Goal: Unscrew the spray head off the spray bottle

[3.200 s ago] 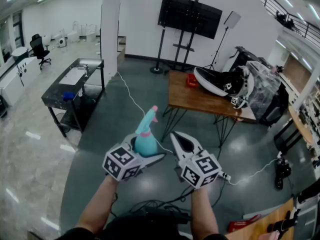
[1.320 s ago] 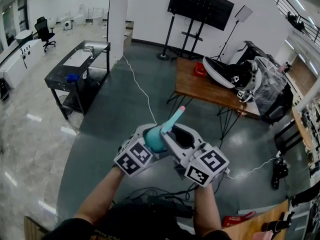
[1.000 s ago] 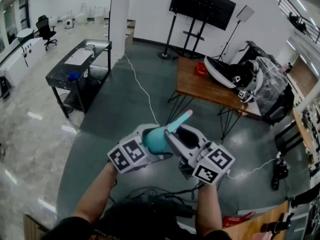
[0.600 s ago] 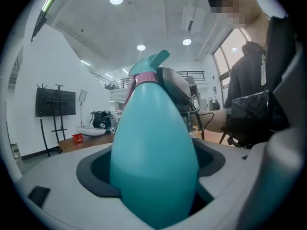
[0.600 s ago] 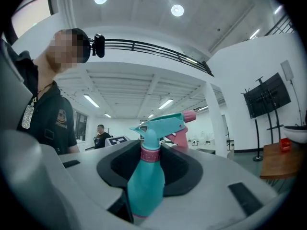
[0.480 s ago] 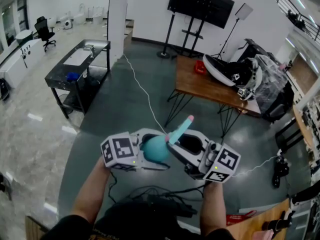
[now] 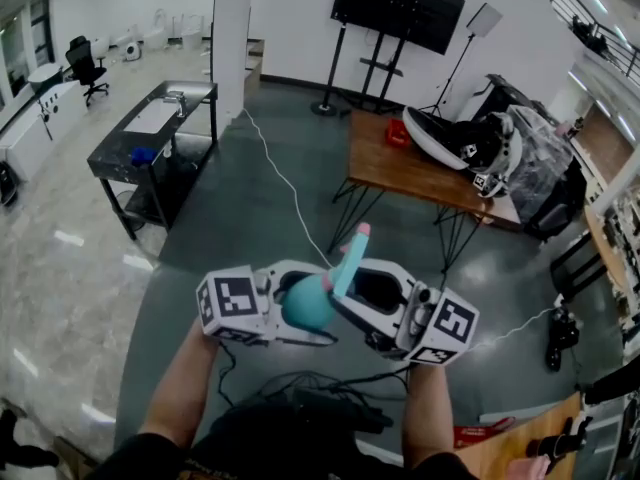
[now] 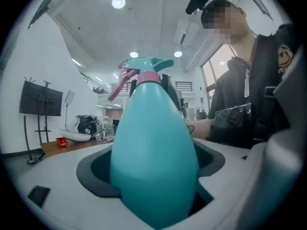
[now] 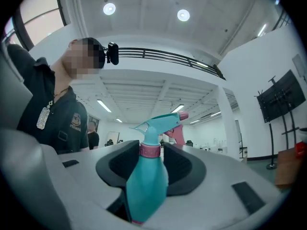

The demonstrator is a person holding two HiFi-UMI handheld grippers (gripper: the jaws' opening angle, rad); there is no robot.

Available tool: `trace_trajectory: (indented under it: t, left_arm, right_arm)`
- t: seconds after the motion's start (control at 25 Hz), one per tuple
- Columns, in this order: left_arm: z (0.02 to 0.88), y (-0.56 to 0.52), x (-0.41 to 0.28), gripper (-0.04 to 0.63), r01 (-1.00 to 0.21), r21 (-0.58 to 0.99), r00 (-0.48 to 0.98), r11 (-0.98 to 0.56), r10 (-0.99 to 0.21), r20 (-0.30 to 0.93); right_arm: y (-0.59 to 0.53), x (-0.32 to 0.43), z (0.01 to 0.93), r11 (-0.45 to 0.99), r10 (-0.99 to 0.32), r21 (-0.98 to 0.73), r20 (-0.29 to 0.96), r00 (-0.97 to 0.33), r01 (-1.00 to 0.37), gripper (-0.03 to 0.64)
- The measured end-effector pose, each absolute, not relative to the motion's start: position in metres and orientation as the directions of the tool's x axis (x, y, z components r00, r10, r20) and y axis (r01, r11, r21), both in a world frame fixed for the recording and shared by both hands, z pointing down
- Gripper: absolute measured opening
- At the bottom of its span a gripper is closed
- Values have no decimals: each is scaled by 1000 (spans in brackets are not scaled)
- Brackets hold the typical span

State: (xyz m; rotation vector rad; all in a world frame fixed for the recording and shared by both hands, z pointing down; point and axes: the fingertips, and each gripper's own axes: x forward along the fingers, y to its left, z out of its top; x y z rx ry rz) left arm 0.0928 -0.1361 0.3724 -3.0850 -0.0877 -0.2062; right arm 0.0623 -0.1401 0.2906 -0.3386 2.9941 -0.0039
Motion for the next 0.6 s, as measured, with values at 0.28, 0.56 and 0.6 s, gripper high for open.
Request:
trace_trajectory:
  t: [0.28, 0.56, 0.6]
  left_arm:
    - [362, -183, 87, 431, -206, -46, 975, -977, -209, 71]
    - [379, -217, 84, 433, -449, -65, 882, -891, -453, 130]
    - [382, -219, 84, 433, -463, -63, 874, -884, -467, 133]
  right_arm:
    - [-166, 71, 291, 911, -411, -74, -149, -899, -405, 210]
    - [-189, 66, 297, 804, -595, -88, -84, -800, -588, 210]
    - [-191, 64, 298, 797, -603, -96, -76, -794, -596, 210]
